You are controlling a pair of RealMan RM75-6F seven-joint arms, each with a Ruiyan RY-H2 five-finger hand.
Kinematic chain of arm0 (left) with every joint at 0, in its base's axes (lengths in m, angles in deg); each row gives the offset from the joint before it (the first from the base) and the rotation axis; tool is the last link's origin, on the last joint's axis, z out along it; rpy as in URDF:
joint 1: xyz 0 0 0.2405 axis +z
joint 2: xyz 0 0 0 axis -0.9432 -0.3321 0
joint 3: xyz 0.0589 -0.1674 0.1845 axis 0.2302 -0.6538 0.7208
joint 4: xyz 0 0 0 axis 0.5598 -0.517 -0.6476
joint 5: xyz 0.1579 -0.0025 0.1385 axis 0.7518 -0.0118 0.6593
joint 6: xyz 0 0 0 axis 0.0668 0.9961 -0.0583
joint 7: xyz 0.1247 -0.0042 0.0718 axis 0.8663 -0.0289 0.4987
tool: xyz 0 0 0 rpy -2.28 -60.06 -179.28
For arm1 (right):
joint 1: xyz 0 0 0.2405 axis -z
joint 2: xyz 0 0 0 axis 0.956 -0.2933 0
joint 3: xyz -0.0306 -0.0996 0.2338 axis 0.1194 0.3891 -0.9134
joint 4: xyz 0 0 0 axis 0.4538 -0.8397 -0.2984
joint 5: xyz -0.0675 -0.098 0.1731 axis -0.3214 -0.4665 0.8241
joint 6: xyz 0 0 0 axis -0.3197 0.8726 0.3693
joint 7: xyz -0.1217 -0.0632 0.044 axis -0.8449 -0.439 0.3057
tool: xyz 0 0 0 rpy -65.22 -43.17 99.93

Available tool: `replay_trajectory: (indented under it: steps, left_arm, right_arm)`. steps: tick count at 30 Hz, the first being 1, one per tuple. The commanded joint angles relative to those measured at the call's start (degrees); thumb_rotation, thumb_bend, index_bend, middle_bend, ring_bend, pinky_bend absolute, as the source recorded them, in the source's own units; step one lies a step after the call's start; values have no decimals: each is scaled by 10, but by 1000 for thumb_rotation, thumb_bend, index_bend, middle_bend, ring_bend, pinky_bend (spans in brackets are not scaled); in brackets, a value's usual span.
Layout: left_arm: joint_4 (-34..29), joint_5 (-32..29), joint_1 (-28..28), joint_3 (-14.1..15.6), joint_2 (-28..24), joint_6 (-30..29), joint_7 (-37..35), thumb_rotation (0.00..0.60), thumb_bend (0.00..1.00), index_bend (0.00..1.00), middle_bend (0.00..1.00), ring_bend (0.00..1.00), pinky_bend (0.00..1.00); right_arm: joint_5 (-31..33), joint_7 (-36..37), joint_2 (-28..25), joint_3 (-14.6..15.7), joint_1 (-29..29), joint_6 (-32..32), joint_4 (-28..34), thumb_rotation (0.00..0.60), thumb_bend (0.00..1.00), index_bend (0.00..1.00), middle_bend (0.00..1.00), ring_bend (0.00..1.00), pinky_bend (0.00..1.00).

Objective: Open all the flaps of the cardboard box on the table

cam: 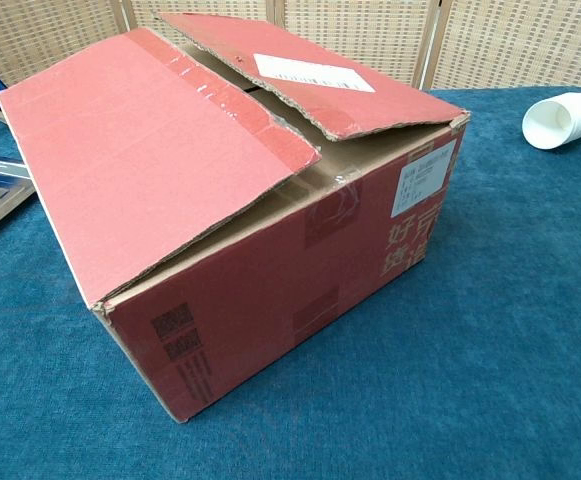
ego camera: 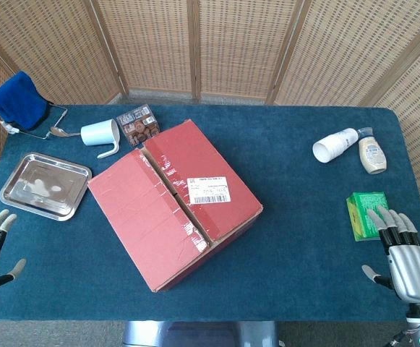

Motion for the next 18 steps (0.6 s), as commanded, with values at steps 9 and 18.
replay_trajectory:
  steps: [9, 18]
  left_arm:
    - [4, -1, -2, 1, 4, 4, 5, 600, 69, 53, 0, 0, 0]
    - [2, 0, -4, 1, 6, 5, 8, 600, 70, 54, 0, 0, 0]
  right_arm:
    - [-15, 8, 2, 3, -1, 3, -4, 600, 18, 0, 0, 0, 0]
    - [-24, 29, 19, -2, -16, -5, -17, 600, 17, 0, 0, 0, 0]
